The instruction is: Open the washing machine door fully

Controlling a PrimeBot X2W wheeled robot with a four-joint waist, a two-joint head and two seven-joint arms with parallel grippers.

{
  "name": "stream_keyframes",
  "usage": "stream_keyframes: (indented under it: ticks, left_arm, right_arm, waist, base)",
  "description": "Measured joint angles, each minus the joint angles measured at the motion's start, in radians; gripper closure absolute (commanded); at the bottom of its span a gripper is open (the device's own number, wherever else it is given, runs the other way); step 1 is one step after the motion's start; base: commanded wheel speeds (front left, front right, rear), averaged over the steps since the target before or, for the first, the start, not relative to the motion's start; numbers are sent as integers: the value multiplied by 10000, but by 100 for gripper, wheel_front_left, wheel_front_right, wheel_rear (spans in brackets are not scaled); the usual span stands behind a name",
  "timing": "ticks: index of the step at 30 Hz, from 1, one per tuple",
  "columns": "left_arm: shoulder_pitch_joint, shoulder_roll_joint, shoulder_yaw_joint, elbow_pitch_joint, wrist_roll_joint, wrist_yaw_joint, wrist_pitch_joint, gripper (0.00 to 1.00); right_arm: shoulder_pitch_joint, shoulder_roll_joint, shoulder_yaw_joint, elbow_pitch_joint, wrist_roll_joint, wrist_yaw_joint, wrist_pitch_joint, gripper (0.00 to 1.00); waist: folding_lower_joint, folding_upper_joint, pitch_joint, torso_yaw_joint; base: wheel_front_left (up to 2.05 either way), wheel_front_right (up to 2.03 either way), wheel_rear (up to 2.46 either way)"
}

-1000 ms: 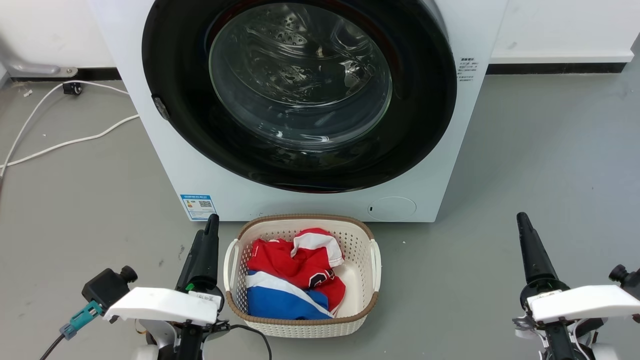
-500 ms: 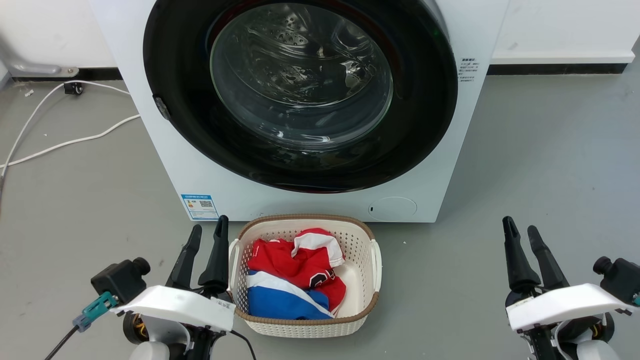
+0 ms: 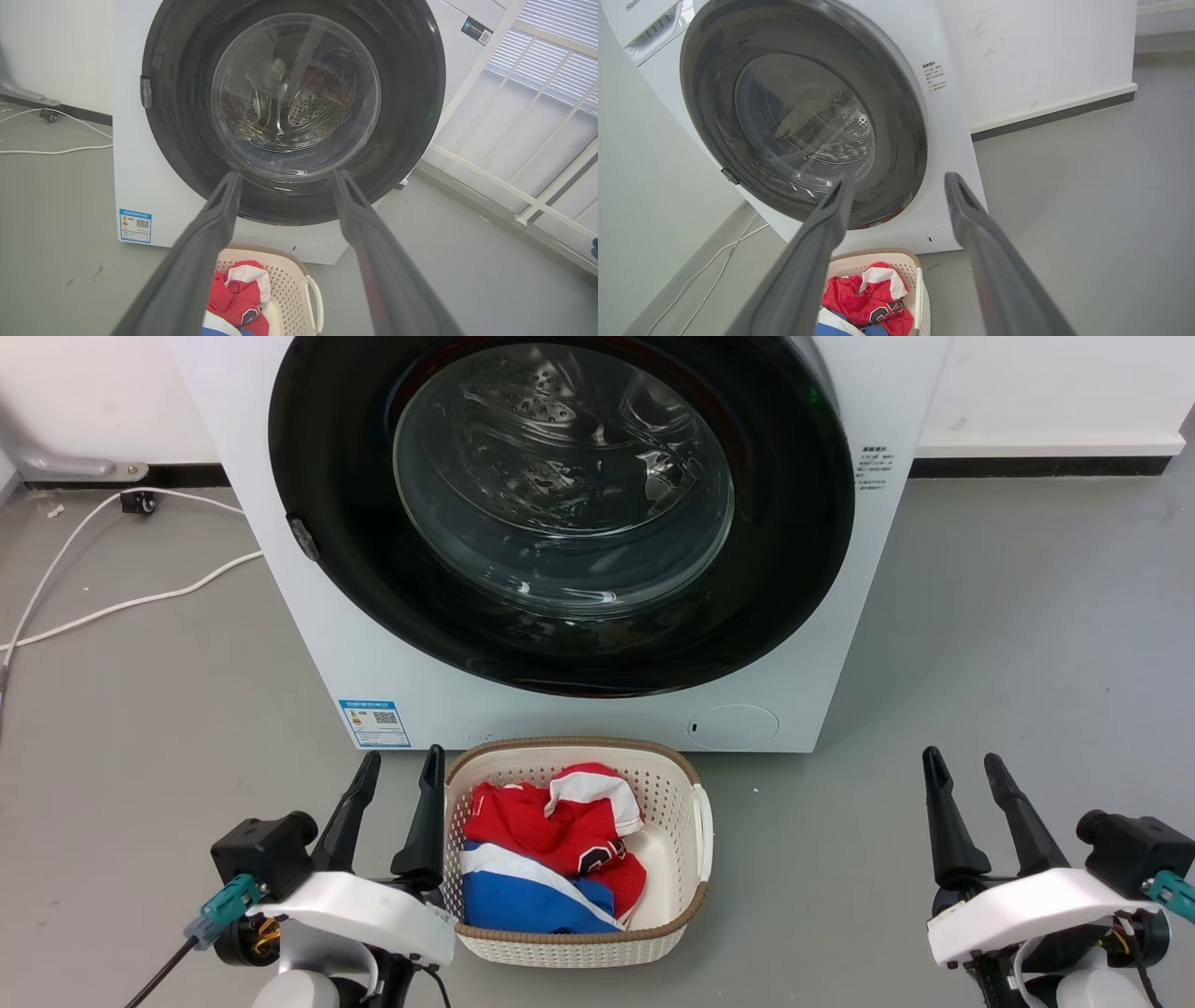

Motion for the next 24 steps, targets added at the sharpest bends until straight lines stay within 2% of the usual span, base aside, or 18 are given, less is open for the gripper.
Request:
stream_keyframes:
  ticks: [13,24]
  left_arm:
    - [-95,268,-224,219,1227,422,-320,0]
    - [-171,382,-397,370,2148,546,-554,0]
  right_arm:
    - [-19,50,-6,-56,-1651,2,-107,0]
    - [-16,79,0,-117,-2790,2,-115,0]
  waist:
    - [0,0,-6,36]
    - [0,0,-23,53]
  base:
    - [0,0,0]
    - [0,0,0]
